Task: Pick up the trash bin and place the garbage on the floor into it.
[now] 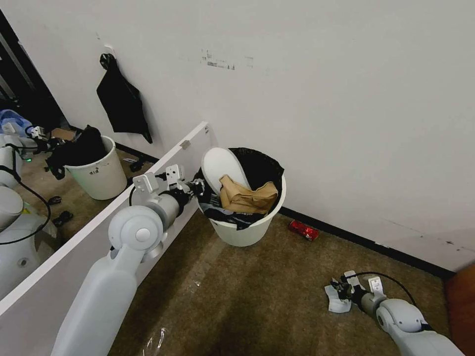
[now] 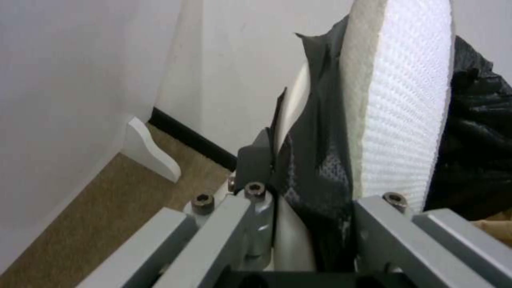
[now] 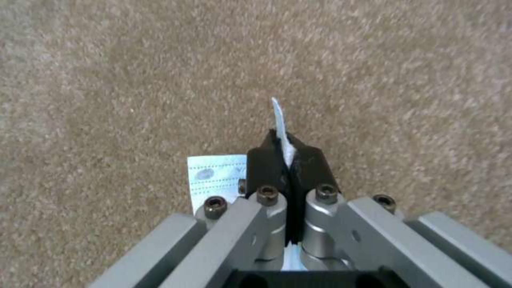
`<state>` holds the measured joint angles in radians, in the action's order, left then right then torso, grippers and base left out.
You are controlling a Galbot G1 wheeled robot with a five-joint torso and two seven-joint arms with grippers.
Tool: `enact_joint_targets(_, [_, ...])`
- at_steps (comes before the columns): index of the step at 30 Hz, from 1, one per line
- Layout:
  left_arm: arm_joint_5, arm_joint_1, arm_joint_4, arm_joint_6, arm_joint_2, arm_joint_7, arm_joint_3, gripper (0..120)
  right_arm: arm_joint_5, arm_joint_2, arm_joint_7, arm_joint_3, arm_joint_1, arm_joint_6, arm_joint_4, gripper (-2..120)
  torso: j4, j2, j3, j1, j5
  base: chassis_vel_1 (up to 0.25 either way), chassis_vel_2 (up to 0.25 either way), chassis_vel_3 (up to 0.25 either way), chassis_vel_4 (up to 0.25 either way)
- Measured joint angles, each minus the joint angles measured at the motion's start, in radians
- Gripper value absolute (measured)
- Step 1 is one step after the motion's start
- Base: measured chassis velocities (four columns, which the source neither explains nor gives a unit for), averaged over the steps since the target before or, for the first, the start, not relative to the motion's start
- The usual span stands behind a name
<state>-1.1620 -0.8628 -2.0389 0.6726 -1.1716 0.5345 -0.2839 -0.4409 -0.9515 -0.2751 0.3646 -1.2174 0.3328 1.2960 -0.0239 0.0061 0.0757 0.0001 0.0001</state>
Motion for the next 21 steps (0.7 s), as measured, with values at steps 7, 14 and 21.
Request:
enact_joint_targets(7, [0.001,-0.007,-0.001,0.0,-0.004,0.005,0.009,4,-0.003,0.041,-0.006,0.064,-0.057,-0.023,0.103,0,0.0,0.0,0.0,0.0,-0.0001,0.0,0.0,0.0,0.0])
enact_joint_targets(14, [-0.013,-0.01,-0.012,0.007,-0.005,0.032,0.015,4,-0.017,0.082,-0.015,0.141,-0.098,-0.044,0.211,0,-0.0001,0.0,0.0,0.0,0.0,0.0,0.0,0.0,0.0])
enact_joint_targets(21, [-0.057,-0.016,-0.03,0.017,-0.002,0.068,0.014,4,-0.059,0.122,-0.001,0.24,-0.105,-0.047,0.466,0,0.0,0.0,0.0,0.0,-0.0003,0.0,0.0,0.0,0.0])
